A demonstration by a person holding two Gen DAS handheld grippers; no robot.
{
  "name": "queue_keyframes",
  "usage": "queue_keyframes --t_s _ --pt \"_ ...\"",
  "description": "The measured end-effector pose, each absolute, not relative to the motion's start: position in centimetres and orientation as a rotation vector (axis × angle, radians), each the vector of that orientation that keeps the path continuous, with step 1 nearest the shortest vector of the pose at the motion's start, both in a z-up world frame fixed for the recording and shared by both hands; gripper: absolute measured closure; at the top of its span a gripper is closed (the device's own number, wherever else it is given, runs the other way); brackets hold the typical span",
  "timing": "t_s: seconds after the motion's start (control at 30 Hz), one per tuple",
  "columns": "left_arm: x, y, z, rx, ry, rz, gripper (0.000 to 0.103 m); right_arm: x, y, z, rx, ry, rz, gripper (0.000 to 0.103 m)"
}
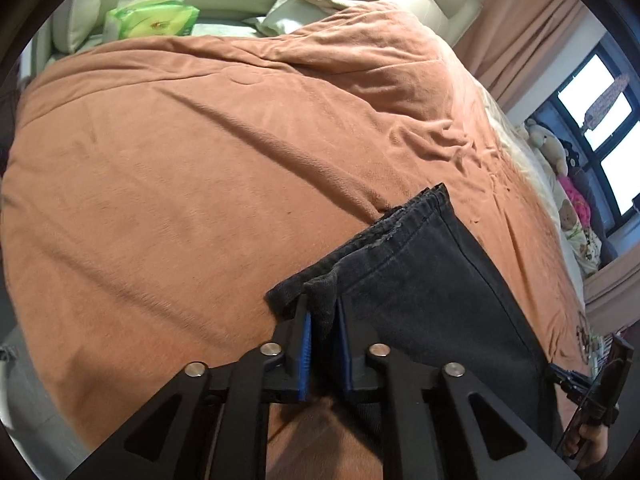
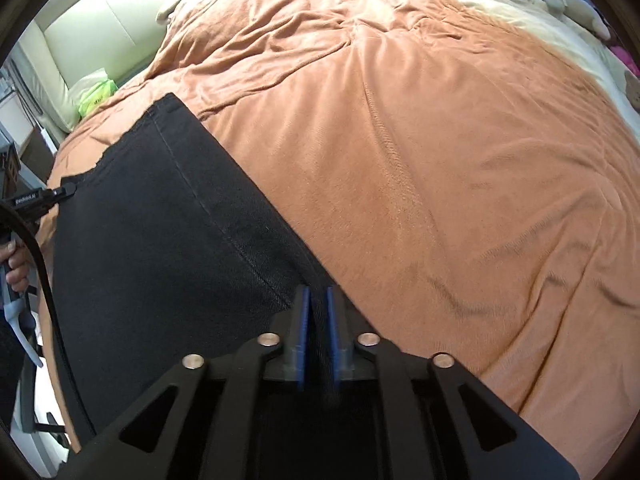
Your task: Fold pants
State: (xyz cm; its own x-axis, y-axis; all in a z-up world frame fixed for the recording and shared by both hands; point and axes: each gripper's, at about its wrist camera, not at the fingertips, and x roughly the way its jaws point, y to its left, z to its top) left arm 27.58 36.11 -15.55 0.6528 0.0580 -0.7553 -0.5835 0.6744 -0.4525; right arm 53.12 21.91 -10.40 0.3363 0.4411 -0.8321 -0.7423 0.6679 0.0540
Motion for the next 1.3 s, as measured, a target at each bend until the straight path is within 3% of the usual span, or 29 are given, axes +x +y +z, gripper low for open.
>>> queue_keyframes --t_s 0.07,0.13,0.63,1.1,1.3 --pt "27.0 36.1 -15.3 -0.764 0.782 0.401 0.084 52.2 21.2 -9.7 -0.352 0.925 0.788 0.054" --pt "26.7 35.9 -15.5 -0.806 0.783 0.362 0.076 52.0 20.4 -8.8 -0.336 0.900 0.797 0.047" --pt "26.4 35.7 -17.6 -0.929 0.868 0.287 0.075 45.2 11.0 -5.9 -0.206 0.891 0.753 0.047" --pt "26.5 36.6 -17.6 -0.928 0.842 0.270 0.074 39.2 0.2 -7.9 0.012 0.985 0.623 0.047" --pt "25.8 36.1 -17.7 -0.976 0.854 0.232 0.054 37.3 -2.2 -7.3 0.063 0.995 0.574 0.047"
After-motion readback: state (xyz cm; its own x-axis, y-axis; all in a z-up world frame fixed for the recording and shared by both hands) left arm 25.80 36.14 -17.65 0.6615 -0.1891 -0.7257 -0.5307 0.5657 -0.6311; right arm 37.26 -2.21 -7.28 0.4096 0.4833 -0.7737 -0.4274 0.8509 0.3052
